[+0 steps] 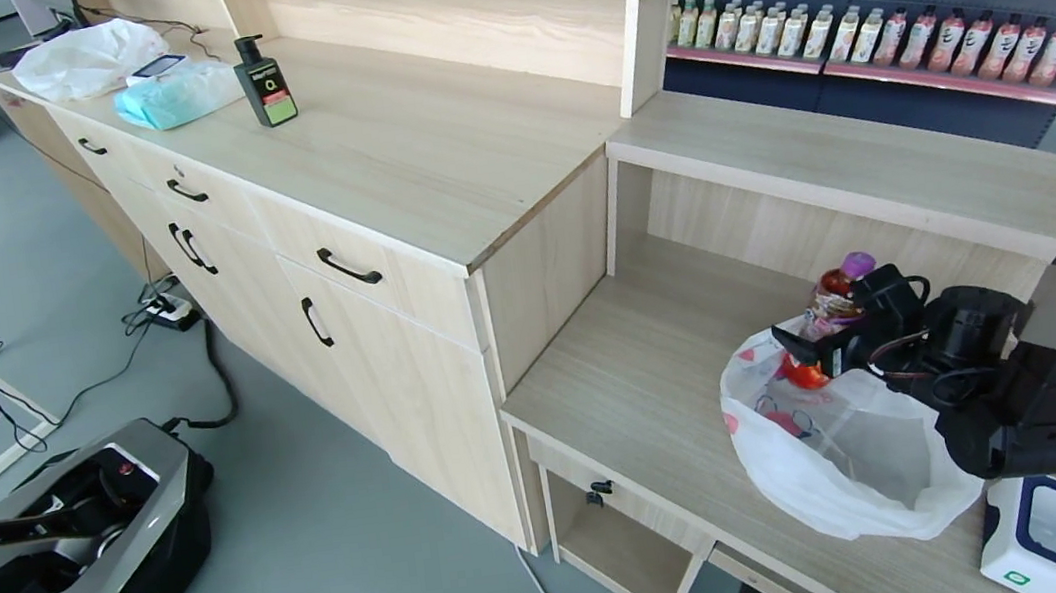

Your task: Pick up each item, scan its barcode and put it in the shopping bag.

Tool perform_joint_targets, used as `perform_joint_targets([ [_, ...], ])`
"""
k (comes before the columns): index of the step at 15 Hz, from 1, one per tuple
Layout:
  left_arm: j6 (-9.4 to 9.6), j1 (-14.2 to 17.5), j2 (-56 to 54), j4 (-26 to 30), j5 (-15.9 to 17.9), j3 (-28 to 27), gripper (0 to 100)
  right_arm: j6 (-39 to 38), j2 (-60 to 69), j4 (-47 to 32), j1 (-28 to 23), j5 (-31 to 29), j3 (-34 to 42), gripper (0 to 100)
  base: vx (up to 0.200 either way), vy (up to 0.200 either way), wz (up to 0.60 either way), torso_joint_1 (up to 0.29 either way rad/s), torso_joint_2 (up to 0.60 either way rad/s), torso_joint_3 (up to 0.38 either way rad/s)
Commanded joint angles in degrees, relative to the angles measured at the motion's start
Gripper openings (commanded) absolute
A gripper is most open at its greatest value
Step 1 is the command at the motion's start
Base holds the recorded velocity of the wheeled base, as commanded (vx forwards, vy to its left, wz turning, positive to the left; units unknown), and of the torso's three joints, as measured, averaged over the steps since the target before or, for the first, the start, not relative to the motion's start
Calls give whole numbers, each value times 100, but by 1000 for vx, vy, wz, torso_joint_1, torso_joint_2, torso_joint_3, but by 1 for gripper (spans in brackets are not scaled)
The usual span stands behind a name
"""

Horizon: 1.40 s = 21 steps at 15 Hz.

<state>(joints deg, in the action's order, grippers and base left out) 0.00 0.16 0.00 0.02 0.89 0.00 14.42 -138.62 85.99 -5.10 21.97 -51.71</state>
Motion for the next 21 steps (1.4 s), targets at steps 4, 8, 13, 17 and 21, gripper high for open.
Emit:
perform_joint_targets([
  [4, 0, 2, 0, -2, -1, 0, 100, 790, 3025, -1911, -202, 493, 1427, 100, 0, 0, 0, 0, 0, 0],
  [8, 0, 2, 0, -2, -1, 0, 100, 1063, 4563, -2544, -413, 510, 2192, 100, 0, 0, 0, 0, 0, 0],
  [13, 0, 2, 0, -2, -1, 0, 100, 1177, 5020, -2719, -475, 510, 2324, 100, 0, 0, 0, 0, 0, 0],
  [17, 0, 2, 0, -2, -1, 0, 100, 1616, 5627, -3317, -730, 501, 2455, 100, 0, 0, 0, 0, 0, 0],
  [21, 0, 2, 0, 6, -10, 0, 100, 1889, 6040, -3422, -1187, 501, 2420, 100, 0, 0, -450, -2, -2, 5],
])
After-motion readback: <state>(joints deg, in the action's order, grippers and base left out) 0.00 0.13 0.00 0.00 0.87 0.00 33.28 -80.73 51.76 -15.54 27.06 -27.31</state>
